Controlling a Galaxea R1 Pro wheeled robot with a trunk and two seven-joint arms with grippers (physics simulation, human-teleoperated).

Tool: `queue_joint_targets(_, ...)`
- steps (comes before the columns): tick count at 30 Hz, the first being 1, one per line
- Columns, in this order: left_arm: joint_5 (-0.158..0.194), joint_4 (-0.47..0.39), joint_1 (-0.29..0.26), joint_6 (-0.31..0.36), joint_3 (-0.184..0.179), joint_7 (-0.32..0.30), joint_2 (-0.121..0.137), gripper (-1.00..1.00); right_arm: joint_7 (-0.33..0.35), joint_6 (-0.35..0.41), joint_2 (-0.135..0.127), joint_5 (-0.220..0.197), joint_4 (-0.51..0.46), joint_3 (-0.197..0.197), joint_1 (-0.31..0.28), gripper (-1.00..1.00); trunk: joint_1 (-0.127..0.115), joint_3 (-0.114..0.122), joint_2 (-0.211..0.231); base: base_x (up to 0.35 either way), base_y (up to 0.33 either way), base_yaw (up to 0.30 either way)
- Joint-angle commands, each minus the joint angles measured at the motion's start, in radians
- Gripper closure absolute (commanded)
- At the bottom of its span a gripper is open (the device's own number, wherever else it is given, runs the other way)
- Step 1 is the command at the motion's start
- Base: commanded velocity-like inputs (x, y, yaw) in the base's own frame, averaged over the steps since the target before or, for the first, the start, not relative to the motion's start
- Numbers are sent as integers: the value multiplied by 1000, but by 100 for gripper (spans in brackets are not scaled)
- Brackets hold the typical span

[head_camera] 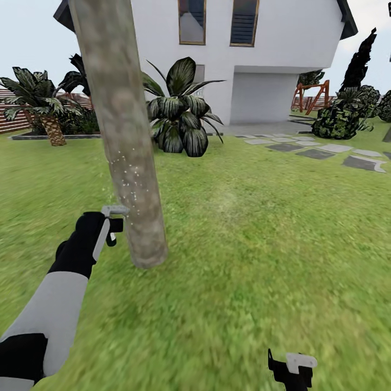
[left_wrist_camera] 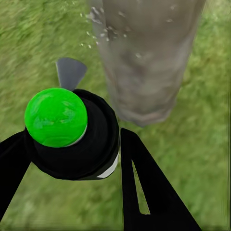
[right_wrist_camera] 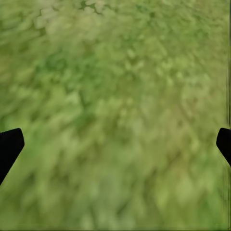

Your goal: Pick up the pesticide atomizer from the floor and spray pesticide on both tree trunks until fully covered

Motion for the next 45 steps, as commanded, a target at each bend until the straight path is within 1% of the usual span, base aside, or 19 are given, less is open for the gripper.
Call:
queue_joint_targets(1,0,-3,3,-2,0,3,0,100,0,0,0,0,0,0,0,-100,0,0,0,0,-268,0)
queue_joint_targets(4,-3,5,6,-3,0,14,-9,100,1,0,0,0,0,0,1,-100,0,0,0,0,-273,0)
queue_joint_targets(9,-9,9,25,-11,5,16,-8,100,1,0,0,0,0,0,0,-100,0,0,0,0,-274,0)
queue_joint_targets(11,-11,17,34,-59,4,35,-9,100,1,0,0,0,0,0,0,-100,0,0,0,0,-274,0)
queue_joint_targets(13,-8,33,35,-70,4,62,-9,100,1,0,0,0,0,0,0,-100,0,0,0,0,-274,0)
queue_joint_targets(15,-6,44,35,-74,4,75,-10,100,1,0,0,0,0,0,0,-100,0,0,0,0,-274,35)
queue_joint_targets(25,-7,49,36,-75,5,80,-10,100,1,0,1,0,0,1,0,-100,0,0,0,43,-274,251)
queue_joint_targets(30,-8,50,52,-78,6,80,-9,100,1,0,1,0,0,1,1,-100,0,0,0,81,-274,278)
queue_joint_targets(35,-7,55,54,-79,4,82,-12,100,1,0,1,0,0,1,1,-100,0,0,0,81,-274,267)
queue_joint_targets(40,-7,55,54,-79,6,122,-20,100,1,-1,1,0,0,1,0,-100,0,0,0,81,-274,43)
queue_joint_targets(45,-12,52,54,-78,5,130,-17,100,1,0,1,0,0,1,0,-100,0,0,0,81,-274,1)
